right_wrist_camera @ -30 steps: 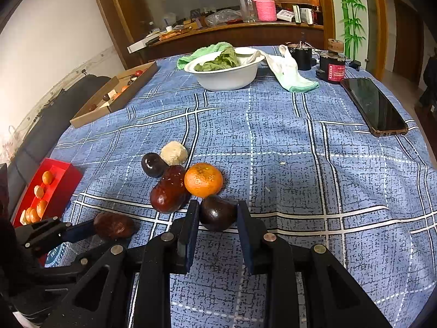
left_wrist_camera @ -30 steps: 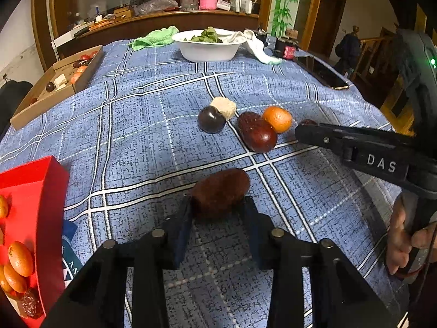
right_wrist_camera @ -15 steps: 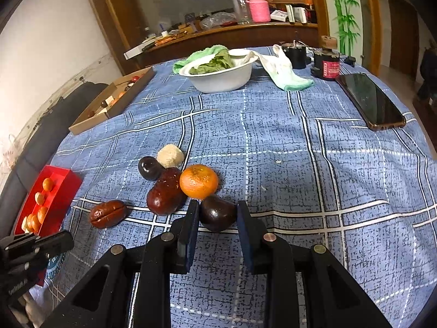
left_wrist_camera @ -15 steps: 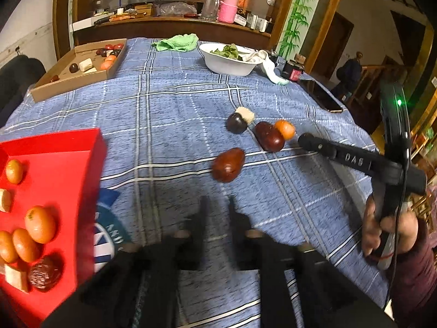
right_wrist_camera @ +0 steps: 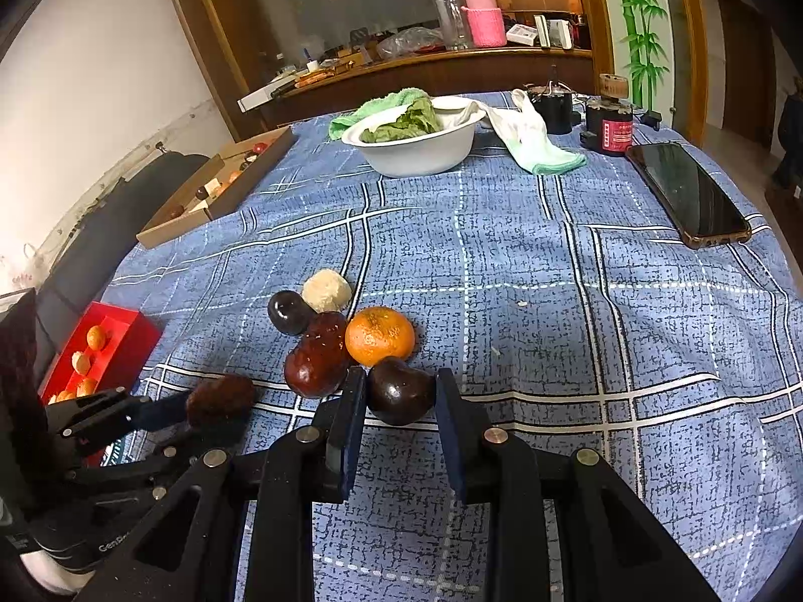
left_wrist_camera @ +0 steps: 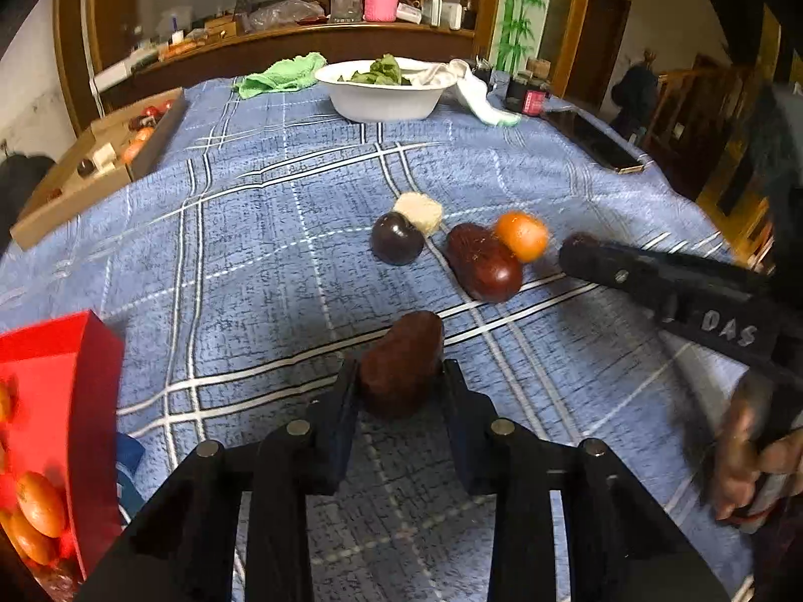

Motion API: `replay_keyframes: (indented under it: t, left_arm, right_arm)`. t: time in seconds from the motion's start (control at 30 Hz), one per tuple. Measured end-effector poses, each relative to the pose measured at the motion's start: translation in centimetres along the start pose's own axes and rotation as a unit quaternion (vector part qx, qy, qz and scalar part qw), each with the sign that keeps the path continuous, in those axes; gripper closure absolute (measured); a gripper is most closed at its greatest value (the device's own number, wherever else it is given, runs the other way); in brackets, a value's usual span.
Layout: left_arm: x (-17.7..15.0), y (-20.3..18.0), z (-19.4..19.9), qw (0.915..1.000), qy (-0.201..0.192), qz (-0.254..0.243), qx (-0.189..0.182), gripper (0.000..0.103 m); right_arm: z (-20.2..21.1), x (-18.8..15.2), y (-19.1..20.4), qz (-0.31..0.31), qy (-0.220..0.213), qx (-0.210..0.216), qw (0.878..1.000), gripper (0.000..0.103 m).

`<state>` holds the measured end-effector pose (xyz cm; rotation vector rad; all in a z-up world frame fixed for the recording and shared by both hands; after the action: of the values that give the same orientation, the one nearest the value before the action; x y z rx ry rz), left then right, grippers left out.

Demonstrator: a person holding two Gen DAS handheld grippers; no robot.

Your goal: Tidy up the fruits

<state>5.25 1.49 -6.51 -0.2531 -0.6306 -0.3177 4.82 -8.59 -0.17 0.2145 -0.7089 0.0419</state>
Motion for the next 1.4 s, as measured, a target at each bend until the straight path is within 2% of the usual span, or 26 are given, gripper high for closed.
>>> replay_keyframes:
  t: [0.13,0.27,0.3,0.37,0.47,0.53,0.73,0.93,1.13,1.27,1.4]
  left_arm:
    - [0.2,1.6,2.4,0.9990,-0.022,0.038,-0.006,0.073]
    - [-0.6,4.4,6.8,0.9940,-0.055,0.092,-0.020,0.074]
    - [-1.0,5.5,8.1,0.9918,-0.063,0.109,-0.023,0.074]
    - [-1.8,7.3,10.2,0.9878,-0.076,0.134,-0.024,0.074]
    - [-3.2,10.9,13.5,0.9808,-0.101,0.167,-0.009,0.074]
    - [-3.9,12.5,14.8,0.9775,-0.113,0.178,0.004,0.074]
    - [-6.5,17.4,17.8,0.9673,-0.133,0.213,0.035,0.074]
    - [-9.3,21.2,18.0,0.9592,-0.123,0.246,0.062,0.074]
    - [-10.8,21.8,17.6,0.9598,-0.111,0.253,0.050,0.074]
    - [-11.0,21.5,17.6,0.9616,-0.110,0.247,0.045,0.074]
    - [-11.2,21.6,17.8,0.9598,-0.113,0.254,0.036,0.072]
  right_arm:
    - [0.1,-0.1,0.0,-0.001,-0.001,-0.001,1.000,0.074]
    - [0.6,0.0,0.1,-0.001,-0.008,-0.001,1.000,0.074]
    - [0.7,0.0,0.3,-0.009,-0.003,0.014,1.000,0.074]
    - [1.2,-0.2,1.4,-0.056,0.016,0.092,0.994,0.074]
    - [2.3,-0.3,3.7,-0.115,0.036,0.196,0.973,0.073]
    - [2.7,-0.3,5.8,-0.117,0.046,0.226,0.966,0.073]
    - [2.4,-0.8,13.7,-0.087,0.091,0.280,0.952,0.073]
    - [1.6,-1.9,22.5,-0.006,0.112,0.279,0.954,0.073]
    - [-0.7,-2.8,29.9,0.081,0.123,0.246,0.958,0.073]
    - [-3.1,-3.0,32.2,0.126,0.122,0.206,0.963,0.073]
    - [-5.3,-3.0,33.0,0.135,0.130,0.188,0.964,0.072]
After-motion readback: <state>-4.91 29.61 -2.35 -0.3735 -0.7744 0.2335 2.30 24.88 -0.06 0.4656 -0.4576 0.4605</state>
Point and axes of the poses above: each gripper's, at about its wrist camera, not at the fingertips, and z roughly against the way its jaws point, y to its left, x to its top, the point moved 10 cm from there along -z, roughly the way its jaws point, and after that the axes turned 3 degrees about -x, right-handed, at the moved point
